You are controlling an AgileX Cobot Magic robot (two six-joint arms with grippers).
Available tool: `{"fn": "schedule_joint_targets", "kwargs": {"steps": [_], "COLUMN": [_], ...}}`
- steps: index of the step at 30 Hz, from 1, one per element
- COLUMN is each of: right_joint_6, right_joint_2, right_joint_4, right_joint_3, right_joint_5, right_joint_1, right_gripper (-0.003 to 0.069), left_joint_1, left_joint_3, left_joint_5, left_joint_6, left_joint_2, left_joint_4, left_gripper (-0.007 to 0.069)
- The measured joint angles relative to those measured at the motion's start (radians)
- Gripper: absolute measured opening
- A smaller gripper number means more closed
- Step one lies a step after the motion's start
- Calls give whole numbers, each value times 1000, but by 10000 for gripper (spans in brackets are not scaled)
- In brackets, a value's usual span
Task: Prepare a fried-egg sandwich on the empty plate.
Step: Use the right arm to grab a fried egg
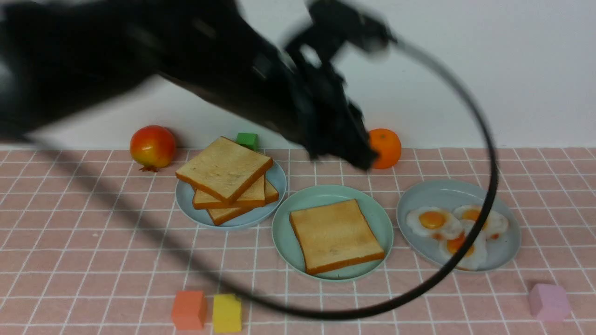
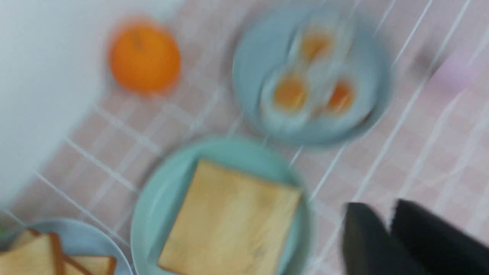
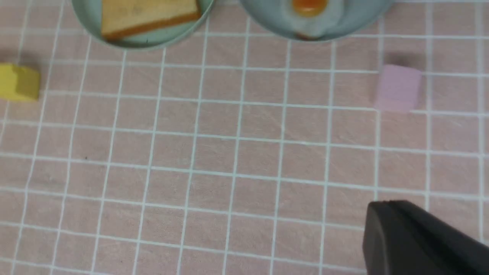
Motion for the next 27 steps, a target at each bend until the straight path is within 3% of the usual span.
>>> {"fn": "schedule_joint_targets", "kwargs": {"steps": [4,5,10,15,19,24,27], "right_joint_6": [-34,-61,-121,-135,-162,-282,-310], "right_joint_2": [223,325,579,764,829,960,1047], "right_joint_4": [-30,-83,-295,-441,-453,-463,-488], "right_joint_3": [-91,-136,-207,-248,-277,-351,-384], "right_joint_5": [-60,-90,-129,-223,-294,-386,-396], "right_joint_1": [92,155,289,332,332,333,333], "right_gripper": [22,22,29,46,85,279,435], "left_joint_1": [0,0,0,0,0,0,0], "left_joint_3": [135,224,492,717,753,760,761], "left_joint_5": [13,19,24,-7,-8,-7,-2], "left_joint_6": [-17,-22,-45,-75,-78,-81,-81], "left_joint_2": [-248,-336,-595,-820,-885,-936,-936], "left_joint_4": [-50,-70,-94,-105,-105,-108,-110], "left_gripper": [13,13,13,13,13,13,13]}}
